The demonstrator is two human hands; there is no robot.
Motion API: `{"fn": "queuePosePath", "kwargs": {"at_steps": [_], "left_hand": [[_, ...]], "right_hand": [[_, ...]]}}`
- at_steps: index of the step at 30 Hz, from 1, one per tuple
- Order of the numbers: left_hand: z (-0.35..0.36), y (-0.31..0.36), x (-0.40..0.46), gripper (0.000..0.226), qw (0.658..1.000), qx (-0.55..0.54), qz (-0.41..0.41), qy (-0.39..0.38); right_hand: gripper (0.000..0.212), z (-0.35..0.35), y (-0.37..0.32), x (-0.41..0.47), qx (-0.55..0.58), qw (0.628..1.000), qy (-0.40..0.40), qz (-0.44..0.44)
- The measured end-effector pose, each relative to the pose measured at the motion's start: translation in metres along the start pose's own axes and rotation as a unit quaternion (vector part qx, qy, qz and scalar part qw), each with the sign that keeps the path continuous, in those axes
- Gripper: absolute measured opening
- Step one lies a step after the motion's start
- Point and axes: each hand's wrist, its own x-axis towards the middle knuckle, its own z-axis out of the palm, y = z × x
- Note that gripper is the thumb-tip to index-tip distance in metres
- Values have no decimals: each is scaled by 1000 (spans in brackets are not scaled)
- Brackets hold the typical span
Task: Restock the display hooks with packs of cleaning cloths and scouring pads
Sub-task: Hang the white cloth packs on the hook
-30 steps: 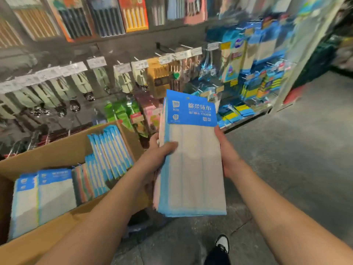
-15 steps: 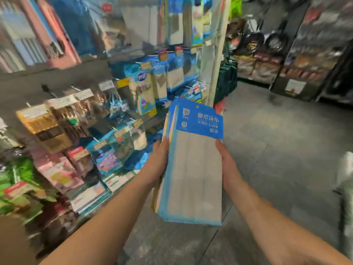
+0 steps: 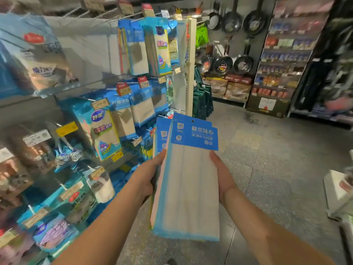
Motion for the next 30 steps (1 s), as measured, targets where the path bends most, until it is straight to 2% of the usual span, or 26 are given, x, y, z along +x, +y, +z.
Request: {"fn": "queuePosePath", "kwargs": {"at_steps": [6,10,12,14,18,23,26,30], "left_hand": [[-5,87,138,38,999,-15,33,-7],[-17,151,210,41,992,-12,110,59],[-24,179,238,46,986,-1,146,78],[-25,202,263,39,982,-5,167,85],[-23,240,313,36,978,-9,171,122],[-12,282,374,41,960,14,209,188],[-4,310,415,46,942,34,233,241],[5,351,462,52,924,40,253,283]], "right_hand": [[37,39,-51,145,9,999,-40,-16],[50,60,-95,237,-13,998,-47,-35],[42,68,-114,277,-34,997,-71,-27],[35,80,-128,311,-48,994,-96,-32],[48,105,-143,383,-52,989,-123,-64],[30,129,-167,474,-68,986,-138,-61],[39,146,-188,526,-87,977,-185,-64],[36,173,-219,604,-152,970,-165,-93]]}}
